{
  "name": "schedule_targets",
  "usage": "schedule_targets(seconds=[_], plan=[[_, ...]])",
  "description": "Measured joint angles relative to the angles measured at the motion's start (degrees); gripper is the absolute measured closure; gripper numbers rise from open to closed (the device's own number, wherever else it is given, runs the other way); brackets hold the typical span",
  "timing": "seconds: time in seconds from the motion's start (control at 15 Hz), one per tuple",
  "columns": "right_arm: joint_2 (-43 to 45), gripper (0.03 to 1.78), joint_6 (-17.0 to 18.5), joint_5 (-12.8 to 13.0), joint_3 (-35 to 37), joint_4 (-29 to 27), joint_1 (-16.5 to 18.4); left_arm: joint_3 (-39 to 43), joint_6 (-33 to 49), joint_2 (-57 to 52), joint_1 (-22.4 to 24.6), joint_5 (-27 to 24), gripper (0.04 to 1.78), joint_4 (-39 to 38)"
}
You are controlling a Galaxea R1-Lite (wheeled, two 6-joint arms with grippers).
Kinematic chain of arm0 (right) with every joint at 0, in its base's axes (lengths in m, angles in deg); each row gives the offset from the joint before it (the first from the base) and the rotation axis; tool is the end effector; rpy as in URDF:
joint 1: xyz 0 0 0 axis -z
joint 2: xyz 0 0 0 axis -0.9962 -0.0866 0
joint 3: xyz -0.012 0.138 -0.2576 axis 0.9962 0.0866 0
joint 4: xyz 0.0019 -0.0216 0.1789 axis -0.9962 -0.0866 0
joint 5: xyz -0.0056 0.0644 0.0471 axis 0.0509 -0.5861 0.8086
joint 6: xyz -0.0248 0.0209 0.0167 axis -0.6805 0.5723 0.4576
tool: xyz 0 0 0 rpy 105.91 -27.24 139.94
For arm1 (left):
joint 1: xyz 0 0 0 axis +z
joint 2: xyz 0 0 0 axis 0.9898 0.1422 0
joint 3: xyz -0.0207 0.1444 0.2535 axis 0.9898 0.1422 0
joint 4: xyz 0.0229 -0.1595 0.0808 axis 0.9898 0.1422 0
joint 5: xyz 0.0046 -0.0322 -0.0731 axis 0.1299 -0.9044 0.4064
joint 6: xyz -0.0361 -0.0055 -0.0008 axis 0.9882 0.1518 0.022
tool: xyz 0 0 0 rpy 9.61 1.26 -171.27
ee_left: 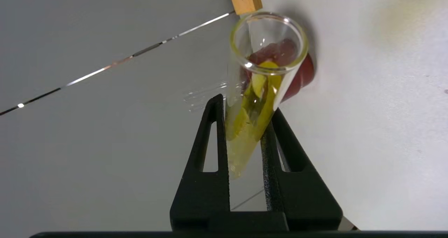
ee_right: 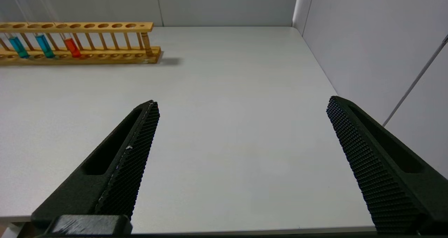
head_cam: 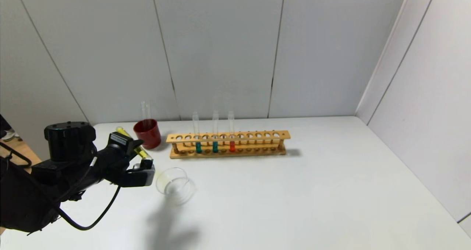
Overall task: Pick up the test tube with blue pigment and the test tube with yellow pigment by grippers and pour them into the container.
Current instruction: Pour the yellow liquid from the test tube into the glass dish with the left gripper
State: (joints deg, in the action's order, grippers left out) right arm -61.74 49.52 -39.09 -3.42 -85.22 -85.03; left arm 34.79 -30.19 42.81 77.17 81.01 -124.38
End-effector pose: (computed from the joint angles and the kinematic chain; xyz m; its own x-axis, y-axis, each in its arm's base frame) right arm -0.0124 0.0002 0.0764 1.0000 0.0029 0.0073 -0.0029 1.0000 0.0000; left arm 0.2871 -0.0282 0.1068 0.9220 -0.2080 -0.3267 0.2602 -0.2922 0.9203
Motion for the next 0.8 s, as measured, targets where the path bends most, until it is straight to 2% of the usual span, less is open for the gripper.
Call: schedule_targets(seconds=[0.8], plan=[[0.0, 0.06, 0.0, 0.0, 0.0, 0.0, 0.0, -2.65, -3.12, 2.71, 0.0, 0.22, 1.5, -0.02]])
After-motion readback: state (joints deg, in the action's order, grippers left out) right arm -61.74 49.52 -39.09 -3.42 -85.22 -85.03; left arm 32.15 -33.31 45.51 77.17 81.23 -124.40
